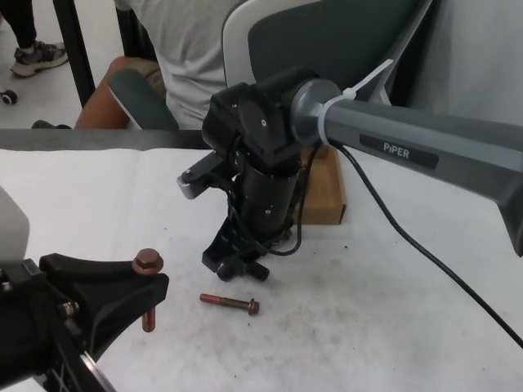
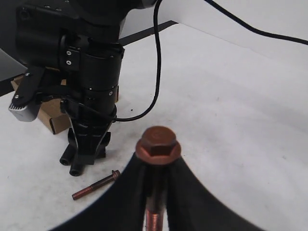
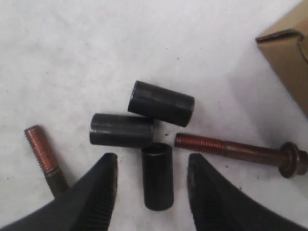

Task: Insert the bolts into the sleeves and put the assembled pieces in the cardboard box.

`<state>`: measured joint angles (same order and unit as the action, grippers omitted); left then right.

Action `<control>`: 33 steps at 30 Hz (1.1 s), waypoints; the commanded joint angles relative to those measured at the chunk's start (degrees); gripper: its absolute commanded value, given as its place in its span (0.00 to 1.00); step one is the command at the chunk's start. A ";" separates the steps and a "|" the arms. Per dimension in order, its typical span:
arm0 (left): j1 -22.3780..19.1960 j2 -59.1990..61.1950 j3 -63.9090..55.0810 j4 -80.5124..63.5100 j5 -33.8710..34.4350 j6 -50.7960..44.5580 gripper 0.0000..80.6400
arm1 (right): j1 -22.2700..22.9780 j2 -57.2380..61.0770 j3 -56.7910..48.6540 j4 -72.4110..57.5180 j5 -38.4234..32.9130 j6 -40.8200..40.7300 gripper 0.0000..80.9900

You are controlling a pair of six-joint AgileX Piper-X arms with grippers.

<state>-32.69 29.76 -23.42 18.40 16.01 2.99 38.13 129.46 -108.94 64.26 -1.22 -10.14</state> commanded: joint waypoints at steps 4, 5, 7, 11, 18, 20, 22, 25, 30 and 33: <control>0.07 -0.58 -0.12 -0.58 -0.48 0.16 0.01 | -1.48 -0.17 -0.29 0.74 0.06 -0.39 0.55; 0.07 -0.58 -0.12 -0.58 -0.48 0.16 0.01 | -1.56 -0.17 -0.29 1.05 0.06 -0.39 0.55; 0.07 -0.58 -0.12 -0.58 -0.48 0.16 0.01 | -1.66 -0.17 -0.29 1.75 0.06 -0.39 0.55; 0.07 -0.58 -0.12 -0.58 -0.48 0.16 0.01 | -1.63 -0.17 -0.29 2.62 0.06 -0.13 0.55; 0.07 -0.58 -0.12 -0.58 -0.48 0.16 0.01 | -1.63 -0.17 -0.29 3.14 -1.49 0.80 0.55; 0.07 -0.58 -0.12 -0.58 -0.48 0.16 0.01 | -1.63 0.15 -0.29 3.14 -1.49 0.80 0.55; 0.07 -0.58 -0.12 -0.58 -0.48 0.16 0.01 | -1.63 0.68 -0.29 3.47 -1.72 0.80 0.55; 0.07 -0.58 -0.12 -0.58 -0.48 0.16 0.01 | -1.63 1.95 -0.29 4.54 -2.12 0.80 0.55; 0.07 -0.58 -0.12 -0.58 -0.48 0.16 0.01 | -1.63 3.27 -0.29 4.26 -2.22 1.17 0.55; 0.07 -0.58 -0.12 -0.58 -0.48 0.16 0.01 | -1.63 3.30 -0.29 3.20 -2.22 1.14 0.41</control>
<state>-32.69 29.76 -23.42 18.40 15.97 2.99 36.69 132.11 -109.09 68.12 -2.69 -9.36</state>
